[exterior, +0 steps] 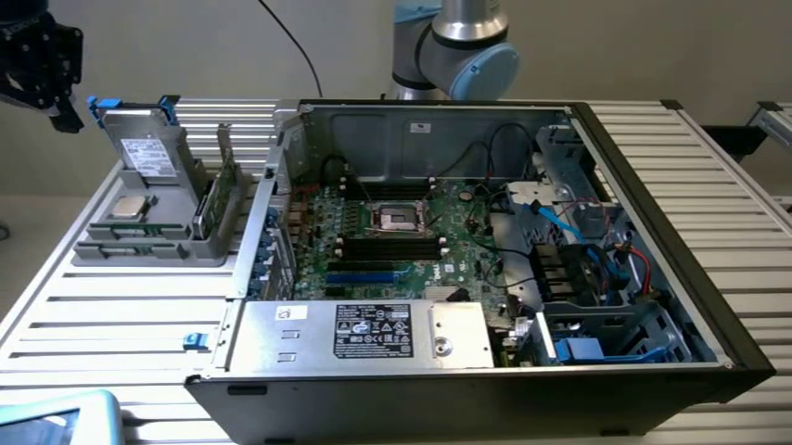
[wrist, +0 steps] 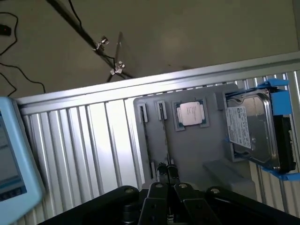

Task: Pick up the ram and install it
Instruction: 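Pick up the ram and move it above insertion slot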

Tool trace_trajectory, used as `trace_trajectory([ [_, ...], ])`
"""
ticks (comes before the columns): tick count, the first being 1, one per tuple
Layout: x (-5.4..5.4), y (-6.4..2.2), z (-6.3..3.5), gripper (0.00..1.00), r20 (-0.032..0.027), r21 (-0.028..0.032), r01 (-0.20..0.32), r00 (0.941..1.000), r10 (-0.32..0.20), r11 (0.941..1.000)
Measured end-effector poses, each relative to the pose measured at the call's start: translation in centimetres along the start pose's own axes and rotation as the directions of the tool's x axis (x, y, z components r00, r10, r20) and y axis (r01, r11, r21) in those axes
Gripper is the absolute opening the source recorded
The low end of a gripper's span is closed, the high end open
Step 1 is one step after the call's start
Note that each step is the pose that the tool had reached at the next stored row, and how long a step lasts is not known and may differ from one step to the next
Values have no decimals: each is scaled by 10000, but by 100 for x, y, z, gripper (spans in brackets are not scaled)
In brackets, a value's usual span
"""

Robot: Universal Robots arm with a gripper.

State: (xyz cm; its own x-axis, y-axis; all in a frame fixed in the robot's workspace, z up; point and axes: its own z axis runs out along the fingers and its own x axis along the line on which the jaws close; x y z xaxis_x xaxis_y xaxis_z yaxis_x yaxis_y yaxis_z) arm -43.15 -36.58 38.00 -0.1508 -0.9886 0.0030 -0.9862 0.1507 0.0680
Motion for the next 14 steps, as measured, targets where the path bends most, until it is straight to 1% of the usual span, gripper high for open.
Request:
trace_trajectory([
  [2, 0, 0, 0, 11, -26, 0, 375, 9993, -375, 9993],
  [5, 0, 0, 1, 11, -62, 1, 907, 9959, -907, 9959],
  [8, 0, 0, 1, 11, -99, 2, 1443, 9895, -1443, 9895],
  [11, 0, 0, 2, 11, -135, 32, 1962, 9805, -1962, 9806],
  [14, 4, -1, 2, 11, -137, 33, 1983, 9801, -1983, 9801],
])
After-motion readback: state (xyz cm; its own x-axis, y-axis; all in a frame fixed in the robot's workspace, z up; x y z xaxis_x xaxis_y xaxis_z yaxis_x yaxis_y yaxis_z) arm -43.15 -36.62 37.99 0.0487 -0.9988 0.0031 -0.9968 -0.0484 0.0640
